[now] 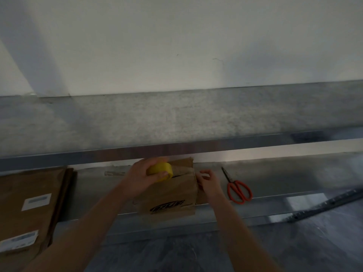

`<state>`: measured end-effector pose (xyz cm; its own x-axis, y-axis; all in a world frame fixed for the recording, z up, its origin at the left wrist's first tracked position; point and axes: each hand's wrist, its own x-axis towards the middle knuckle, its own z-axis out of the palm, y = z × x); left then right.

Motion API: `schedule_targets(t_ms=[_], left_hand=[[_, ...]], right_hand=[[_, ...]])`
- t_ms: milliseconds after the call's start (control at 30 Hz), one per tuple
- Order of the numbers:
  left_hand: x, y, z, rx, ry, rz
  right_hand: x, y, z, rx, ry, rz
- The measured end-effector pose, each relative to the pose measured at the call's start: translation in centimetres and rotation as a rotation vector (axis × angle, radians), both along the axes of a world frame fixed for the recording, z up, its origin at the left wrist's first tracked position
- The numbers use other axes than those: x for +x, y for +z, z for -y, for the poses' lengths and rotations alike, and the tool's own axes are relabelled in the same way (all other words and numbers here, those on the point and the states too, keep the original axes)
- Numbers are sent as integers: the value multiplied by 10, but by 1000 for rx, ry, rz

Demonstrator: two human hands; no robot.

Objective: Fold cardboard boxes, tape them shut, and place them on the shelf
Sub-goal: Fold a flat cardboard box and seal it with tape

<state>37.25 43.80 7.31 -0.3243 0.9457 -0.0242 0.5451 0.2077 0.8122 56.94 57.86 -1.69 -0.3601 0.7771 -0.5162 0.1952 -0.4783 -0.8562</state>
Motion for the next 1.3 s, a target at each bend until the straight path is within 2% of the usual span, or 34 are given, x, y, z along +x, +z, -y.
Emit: schedule_targets(t_ms=[167, 267, 433, 533, 667, 867, 933, 1067, 1200, 1300], left_hand=[[9, 7, -3, -11, -42, -50], [10, 7, -4, -1, -46, -64], [12, 10, 1, 14, 20, -78], [16, 13, 2, 34, 53, -117], [7, 12, 15, 60, 28, -150], [3, 3, 32, 40, 67, -65], [5, 5, 29, 59, 86, -80], [1, 14, 27, 71, 103, -126], [-14, 21, 35, 35, 115, -147], [-19, 21, 45, -10, 103, -230]], right_hand=[[0, 1, 11, 306, -21, 166], [7, 10, 21, 472, 87, 162], [25, 16, 23, 402, 272, -5], [28, 22, 12, 503, 518, 137], [20, 31, 4, 633, 702, 280], [15, 26, 15, 632, 693, 250], [12, 34, 6, 588, 733, 238], [6, 37, -7, 738, 920, 292], [5, 28, -7, 680, 920, 256], [5, 26, -4, 669, 924, 275]])
